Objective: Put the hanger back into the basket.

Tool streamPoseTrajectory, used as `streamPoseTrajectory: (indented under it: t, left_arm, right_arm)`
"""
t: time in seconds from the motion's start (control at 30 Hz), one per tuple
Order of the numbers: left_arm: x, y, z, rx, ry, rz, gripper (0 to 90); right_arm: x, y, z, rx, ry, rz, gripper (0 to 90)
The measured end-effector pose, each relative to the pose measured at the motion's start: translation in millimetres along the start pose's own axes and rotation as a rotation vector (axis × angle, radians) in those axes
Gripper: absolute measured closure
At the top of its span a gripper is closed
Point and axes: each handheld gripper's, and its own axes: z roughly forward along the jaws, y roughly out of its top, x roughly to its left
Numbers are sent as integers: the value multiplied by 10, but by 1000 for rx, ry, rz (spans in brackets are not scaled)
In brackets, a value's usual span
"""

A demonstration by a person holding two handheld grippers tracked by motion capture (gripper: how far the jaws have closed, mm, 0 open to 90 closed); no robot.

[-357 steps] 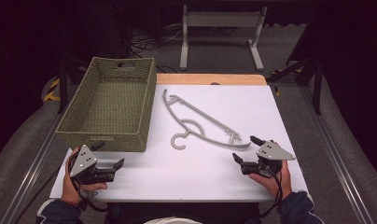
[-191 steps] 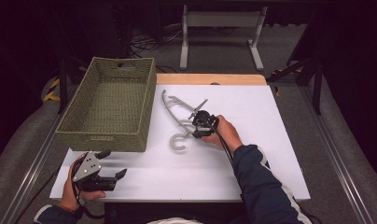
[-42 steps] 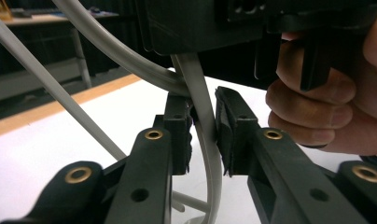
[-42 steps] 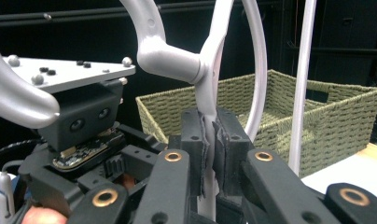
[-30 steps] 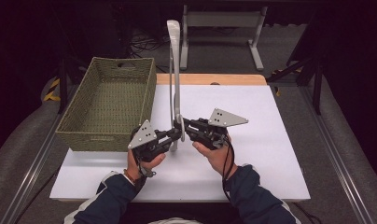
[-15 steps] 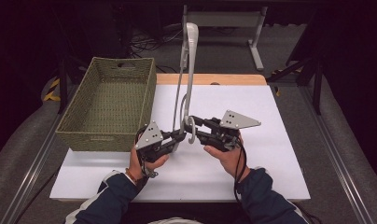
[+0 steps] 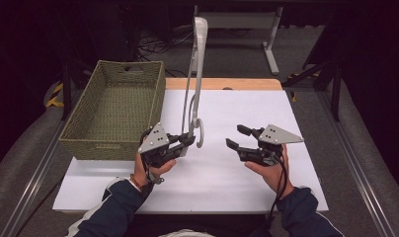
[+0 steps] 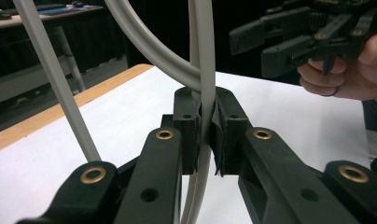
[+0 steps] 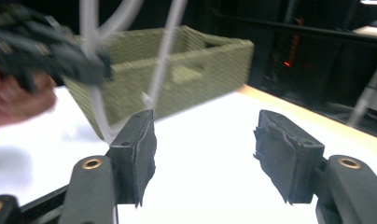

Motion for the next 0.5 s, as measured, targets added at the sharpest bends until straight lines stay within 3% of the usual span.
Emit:
streamPoseTrajectory:
  t: [0.17, 0.23, 0.33, 0.5]
  left_arm:
    - [31, 50, 1, -1, -2, 17, 816]
    - [46, 86, -9, -10, 0, 18, 815]
    - [37, 141, -32, -24, -8, 17, 816]
    - [16, 325, -160, -40, 19, 47, 816]
  right_arm:
    - [-95, -181, -128, 77, -110, -45, 303]
    - [-133, -261, -171, 99, -138, -39, 298]
    - [-155, -318, -211, 122, -151, -26, 274]
    - [-186, -350, -237, 127, -169, -3, 241]
